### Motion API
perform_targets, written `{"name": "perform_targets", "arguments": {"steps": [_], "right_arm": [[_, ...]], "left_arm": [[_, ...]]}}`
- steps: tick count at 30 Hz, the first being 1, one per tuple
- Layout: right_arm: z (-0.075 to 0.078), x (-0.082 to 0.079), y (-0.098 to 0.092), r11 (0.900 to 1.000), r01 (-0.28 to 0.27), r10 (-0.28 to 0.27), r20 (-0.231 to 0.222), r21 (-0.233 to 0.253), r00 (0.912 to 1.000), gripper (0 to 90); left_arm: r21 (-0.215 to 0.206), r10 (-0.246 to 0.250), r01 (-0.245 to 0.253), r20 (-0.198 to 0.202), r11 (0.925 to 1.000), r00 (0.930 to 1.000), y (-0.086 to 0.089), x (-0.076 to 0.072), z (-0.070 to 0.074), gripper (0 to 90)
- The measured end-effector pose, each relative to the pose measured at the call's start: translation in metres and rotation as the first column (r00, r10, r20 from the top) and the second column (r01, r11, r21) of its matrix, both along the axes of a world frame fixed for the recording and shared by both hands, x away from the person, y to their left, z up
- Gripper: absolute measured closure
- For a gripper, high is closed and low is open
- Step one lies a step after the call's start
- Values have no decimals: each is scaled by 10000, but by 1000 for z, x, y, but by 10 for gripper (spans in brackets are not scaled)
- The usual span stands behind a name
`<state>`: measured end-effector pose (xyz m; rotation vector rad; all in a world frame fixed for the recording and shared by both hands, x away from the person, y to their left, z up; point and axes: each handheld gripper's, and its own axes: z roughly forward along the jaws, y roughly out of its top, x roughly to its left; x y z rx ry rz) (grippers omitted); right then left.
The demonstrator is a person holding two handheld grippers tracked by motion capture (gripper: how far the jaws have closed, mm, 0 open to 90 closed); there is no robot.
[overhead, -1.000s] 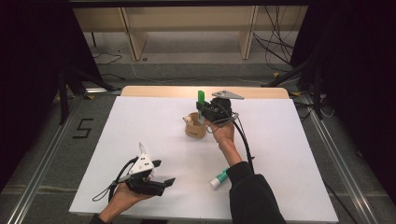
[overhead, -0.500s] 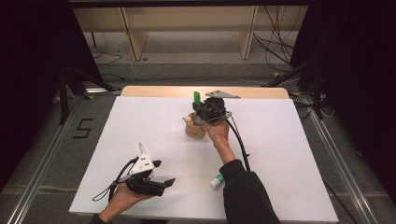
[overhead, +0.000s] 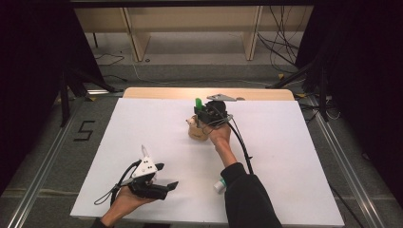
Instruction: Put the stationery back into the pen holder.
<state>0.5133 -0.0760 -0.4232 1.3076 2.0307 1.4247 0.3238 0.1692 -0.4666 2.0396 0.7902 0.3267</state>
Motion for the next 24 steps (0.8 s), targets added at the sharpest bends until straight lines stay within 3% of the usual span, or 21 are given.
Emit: {"name": "perform_targets", "arguments": {"steps": [5, 12, 24], "right_arm": [[9, -3, -10, 9999, 30, -30, 63, 119, 10000, 502], [29, -19, -34, 9982, -228, 210, 322, 562, 9993, 432], [38, -60, -69, 9972, -715, 696, 725, 241, 9949, 352]], "left_arm": [[52, -55, 56, -50, 10000, 10000, 0, 1, -1, 161], [42, -91, 92, -77, 9999, 9999, 0, 1, -1, 161], [51, 14, -13, -134, 10000, 9999, -1, 1, -3, 161]]}}
